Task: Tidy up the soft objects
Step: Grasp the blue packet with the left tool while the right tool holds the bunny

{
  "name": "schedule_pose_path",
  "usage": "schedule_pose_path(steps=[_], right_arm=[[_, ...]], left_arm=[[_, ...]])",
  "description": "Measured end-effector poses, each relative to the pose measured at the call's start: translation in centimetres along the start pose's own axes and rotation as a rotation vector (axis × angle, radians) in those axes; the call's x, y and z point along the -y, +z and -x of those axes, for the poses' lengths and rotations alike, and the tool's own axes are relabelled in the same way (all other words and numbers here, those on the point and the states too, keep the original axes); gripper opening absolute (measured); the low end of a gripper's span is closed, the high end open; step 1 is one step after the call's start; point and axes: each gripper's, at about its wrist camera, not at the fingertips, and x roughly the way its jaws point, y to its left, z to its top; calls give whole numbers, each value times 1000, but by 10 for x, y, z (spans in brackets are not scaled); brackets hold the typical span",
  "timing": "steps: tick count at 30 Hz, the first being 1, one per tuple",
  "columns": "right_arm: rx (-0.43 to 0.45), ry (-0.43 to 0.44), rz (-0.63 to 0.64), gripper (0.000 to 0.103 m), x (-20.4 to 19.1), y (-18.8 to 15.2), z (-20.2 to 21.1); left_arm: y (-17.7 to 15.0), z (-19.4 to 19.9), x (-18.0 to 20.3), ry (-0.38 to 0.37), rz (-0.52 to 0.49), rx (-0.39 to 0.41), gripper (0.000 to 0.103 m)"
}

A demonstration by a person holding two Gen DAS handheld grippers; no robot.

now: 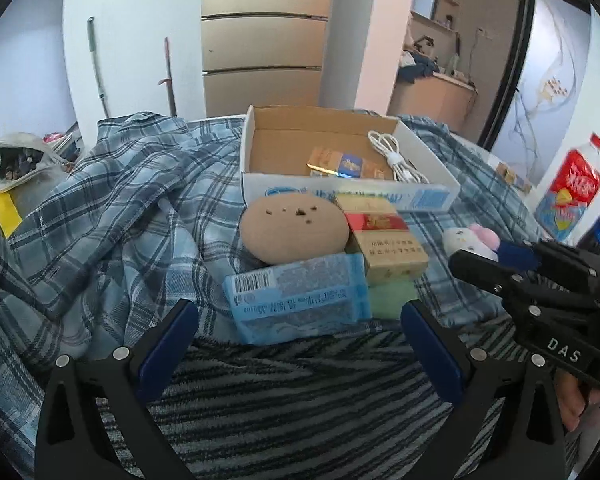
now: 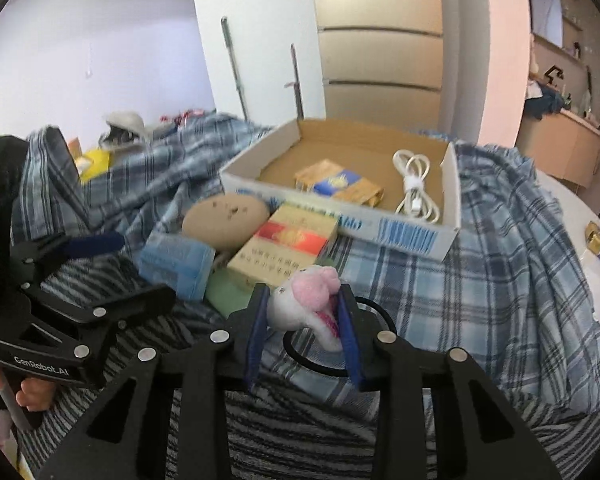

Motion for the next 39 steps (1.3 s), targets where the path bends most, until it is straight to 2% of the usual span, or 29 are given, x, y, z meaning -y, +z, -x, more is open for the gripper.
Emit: schedule_pose_path(steps=[6,11,17,19,20,27,31,34,37,39], right_arm=[[17,-18,-20,33,3,2,4],[23,-19,-16,33,4,1,4],[16,-20,-12,33,3,1,3],[17,-21,-6,33,1,1,3],[16,-20,-3,33,1,1,3],[12,-21,-4,33,2,1,2],[22,-22,-3,33,2,1,5],[53,-25,2,33,1,2,11],[139,-74,17,33,-3,2,25],[210,-74,19,33,-3,2,36]], left_arm=[[12,-15,4,-5,27,-43,103],[14,-37,4,-33,48,-127,103],[12,-36,-8,-54,108,-112,103],[12,-37,-8,-47,109,-115,97],[11,-37,-8,-38,110,-115,90],[10,-35,-10,-23,113,-97,78],[9,-25,-6,-17,95,-50,74],[7,-6,1,-27,54,41,74],[2,25,10,-18,2,211,73],[-2,43,18,-9,-41,314,73]])
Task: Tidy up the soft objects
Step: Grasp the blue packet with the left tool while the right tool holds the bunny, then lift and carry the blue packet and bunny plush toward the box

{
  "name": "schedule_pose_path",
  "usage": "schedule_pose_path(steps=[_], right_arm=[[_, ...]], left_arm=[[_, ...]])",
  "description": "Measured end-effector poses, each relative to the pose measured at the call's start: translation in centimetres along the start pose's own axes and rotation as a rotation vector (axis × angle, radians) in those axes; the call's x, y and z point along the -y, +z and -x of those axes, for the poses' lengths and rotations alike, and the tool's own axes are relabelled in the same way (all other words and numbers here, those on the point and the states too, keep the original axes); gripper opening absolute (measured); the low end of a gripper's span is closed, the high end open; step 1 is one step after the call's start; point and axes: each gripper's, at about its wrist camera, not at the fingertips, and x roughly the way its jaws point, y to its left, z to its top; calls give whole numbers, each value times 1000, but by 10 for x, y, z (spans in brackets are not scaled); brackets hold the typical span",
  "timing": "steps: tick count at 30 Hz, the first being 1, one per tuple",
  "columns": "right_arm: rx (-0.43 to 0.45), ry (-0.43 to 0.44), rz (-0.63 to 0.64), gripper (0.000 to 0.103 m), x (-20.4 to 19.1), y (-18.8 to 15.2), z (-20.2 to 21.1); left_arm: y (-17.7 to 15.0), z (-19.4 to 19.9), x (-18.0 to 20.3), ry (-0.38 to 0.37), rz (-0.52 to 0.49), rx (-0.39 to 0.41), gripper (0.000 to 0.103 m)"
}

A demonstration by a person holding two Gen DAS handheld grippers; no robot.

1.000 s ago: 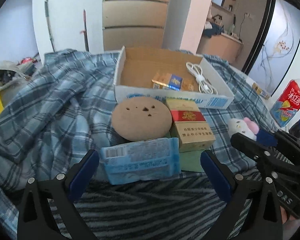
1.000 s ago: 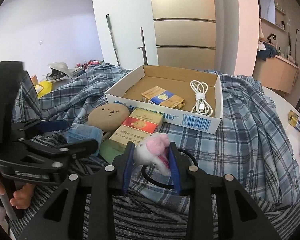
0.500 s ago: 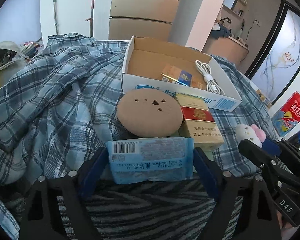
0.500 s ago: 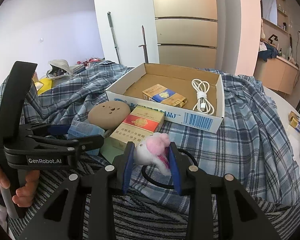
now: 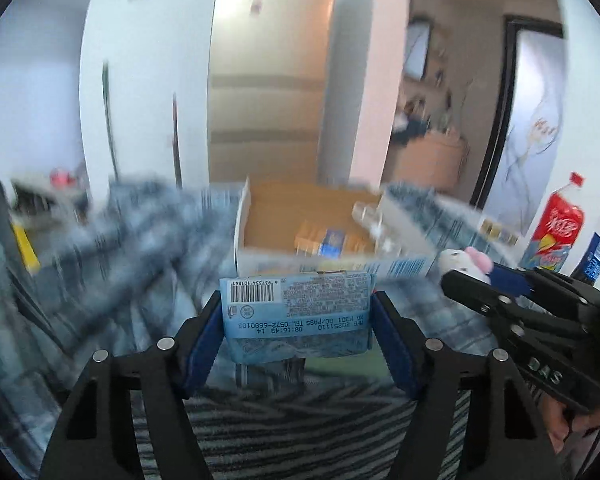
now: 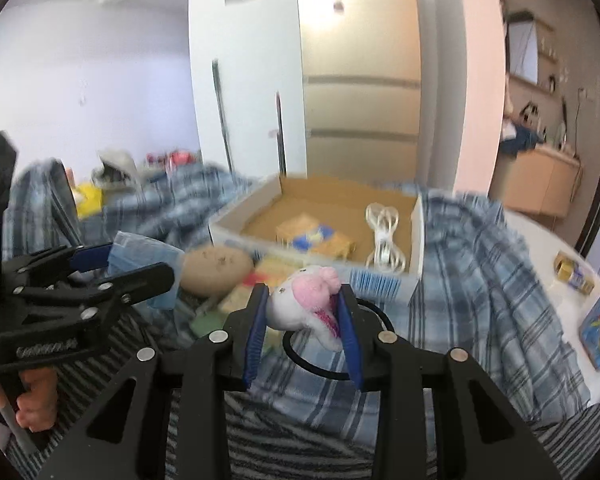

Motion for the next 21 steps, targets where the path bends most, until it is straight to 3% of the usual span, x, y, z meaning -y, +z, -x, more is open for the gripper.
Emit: schedule_pose_path(steps=[5,8,13,21], right_arm=[[154,-28,0,33,0,3,24],[232,-45,4,33,-2,5,35],[328,-64,23,33,-7,5,49],[344,-57,25,34,-7,6,51]], left_arm=[[0,42,21,22,-100,250,73],[-1,55,23,30,-112,330,73],[-1,60,25,40,-120,359,73],[-3,61,24,48,-108,352,73]])
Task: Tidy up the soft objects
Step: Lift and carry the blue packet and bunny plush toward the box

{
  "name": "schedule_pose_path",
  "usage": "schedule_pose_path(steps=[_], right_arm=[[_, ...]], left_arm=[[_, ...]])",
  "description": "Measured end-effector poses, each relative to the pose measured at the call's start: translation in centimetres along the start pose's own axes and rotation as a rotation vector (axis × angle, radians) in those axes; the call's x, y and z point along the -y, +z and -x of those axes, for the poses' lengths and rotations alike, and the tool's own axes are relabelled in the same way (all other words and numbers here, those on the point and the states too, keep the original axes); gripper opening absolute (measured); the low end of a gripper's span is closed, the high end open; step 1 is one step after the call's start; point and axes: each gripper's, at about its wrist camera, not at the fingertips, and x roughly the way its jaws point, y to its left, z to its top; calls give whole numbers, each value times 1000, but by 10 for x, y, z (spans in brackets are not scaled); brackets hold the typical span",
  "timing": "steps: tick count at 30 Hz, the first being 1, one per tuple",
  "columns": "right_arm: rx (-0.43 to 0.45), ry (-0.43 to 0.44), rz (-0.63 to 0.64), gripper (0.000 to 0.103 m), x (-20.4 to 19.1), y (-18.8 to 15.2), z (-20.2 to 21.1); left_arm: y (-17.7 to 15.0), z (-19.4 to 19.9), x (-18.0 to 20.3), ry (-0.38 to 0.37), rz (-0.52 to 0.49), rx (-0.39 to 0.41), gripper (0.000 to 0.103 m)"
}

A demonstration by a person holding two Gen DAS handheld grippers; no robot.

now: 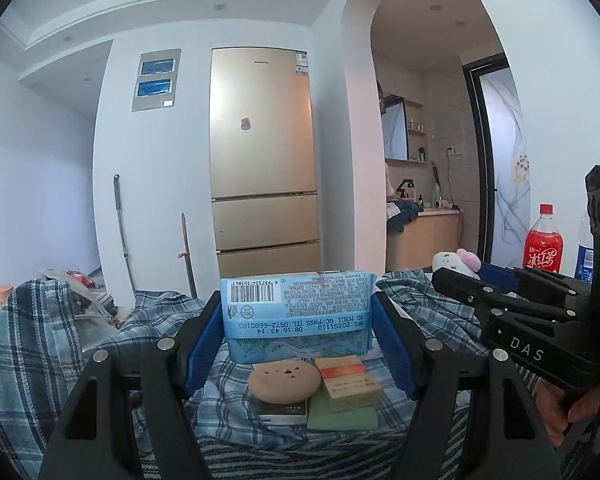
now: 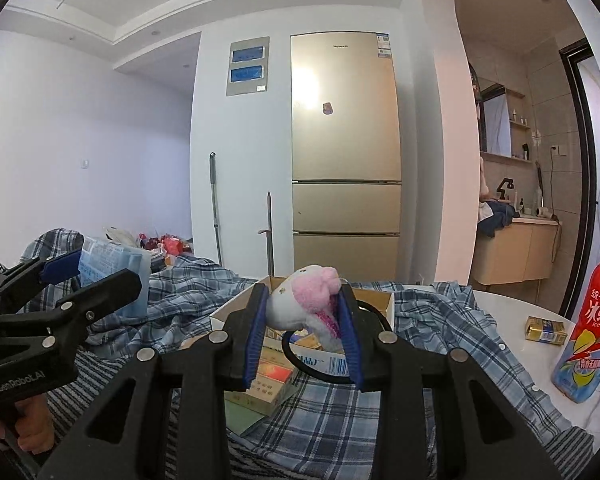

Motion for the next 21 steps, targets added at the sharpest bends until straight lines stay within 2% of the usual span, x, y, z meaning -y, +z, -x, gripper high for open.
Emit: schedule_pose_path(steps=[15,19,21], right_arm=[[43,-7,4,34,3,0,11],[46,-47,-15,34,4,8,15],[44,-55,1,34,1,16,20]], left_arm=[[3,8,6,23,-32,39,73],[11,10,12,-5,-44,42,73],[19,15,15,1,-52,68,73]])
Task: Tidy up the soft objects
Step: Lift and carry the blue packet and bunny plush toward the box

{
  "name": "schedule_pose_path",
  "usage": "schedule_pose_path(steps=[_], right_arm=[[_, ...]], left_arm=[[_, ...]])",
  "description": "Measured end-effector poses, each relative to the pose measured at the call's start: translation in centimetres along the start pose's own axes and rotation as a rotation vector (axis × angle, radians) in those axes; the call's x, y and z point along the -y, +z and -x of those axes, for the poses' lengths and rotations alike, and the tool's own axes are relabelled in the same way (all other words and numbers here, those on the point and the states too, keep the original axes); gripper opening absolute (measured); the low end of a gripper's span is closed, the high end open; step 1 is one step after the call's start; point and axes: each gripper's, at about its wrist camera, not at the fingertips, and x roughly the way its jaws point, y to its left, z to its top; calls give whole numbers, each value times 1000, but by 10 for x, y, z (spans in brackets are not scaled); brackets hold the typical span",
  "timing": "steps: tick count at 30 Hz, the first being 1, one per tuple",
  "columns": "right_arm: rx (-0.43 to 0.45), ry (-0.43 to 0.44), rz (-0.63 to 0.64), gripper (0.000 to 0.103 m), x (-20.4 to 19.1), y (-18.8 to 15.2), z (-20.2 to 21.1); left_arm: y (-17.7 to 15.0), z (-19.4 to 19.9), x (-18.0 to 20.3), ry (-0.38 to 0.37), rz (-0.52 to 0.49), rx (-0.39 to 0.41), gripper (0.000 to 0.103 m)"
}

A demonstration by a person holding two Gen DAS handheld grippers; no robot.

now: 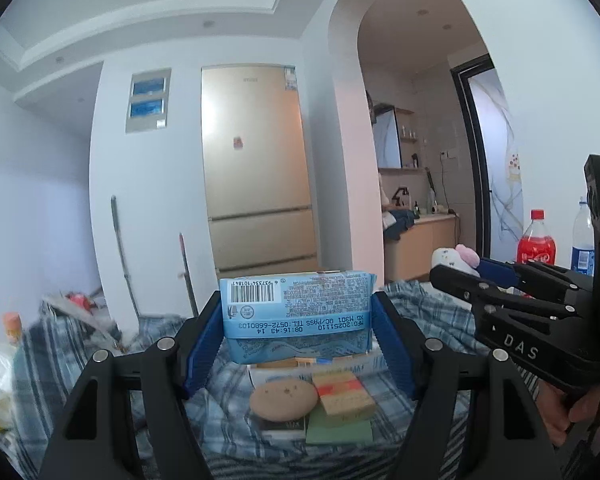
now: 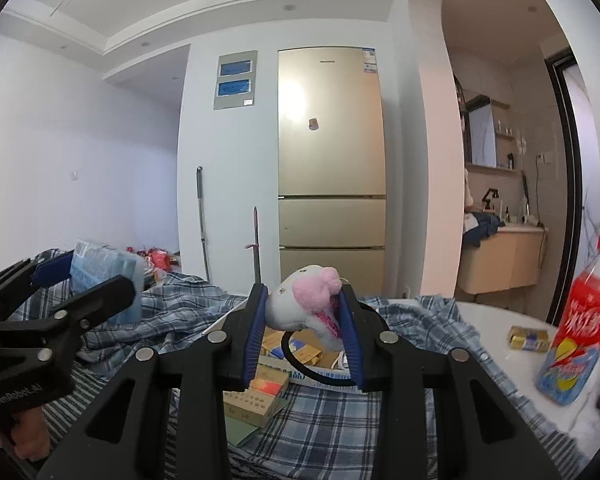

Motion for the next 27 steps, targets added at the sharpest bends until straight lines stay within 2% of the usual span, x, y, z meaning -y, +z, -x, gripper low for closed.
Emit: schedule_pose_path(steps=[7,10,12,15,19,23,27], right_arm=[[-3,-4,-11,34,12,38,3],[54,-14,0,34,16,62,7],[96,-5,-9,34,16,79,12],[133,-5,16,34,10,110,14],[158,7,-26,34,15,142,16],[221,-51,-34,34,20,157,19],[221,-72,-67,34,25,167,5]], left_arm=[[41,7,-2,20,2,56,73],[58,3,-1,41,-20,49,73],[70,0,1,20,-26,56,73],[96,1,-4,20,1,100,73],[125,6,-9,29,14,152,73],[146,6,-6,41,13,190,73],[155,-2,1,58,9,213,73]])
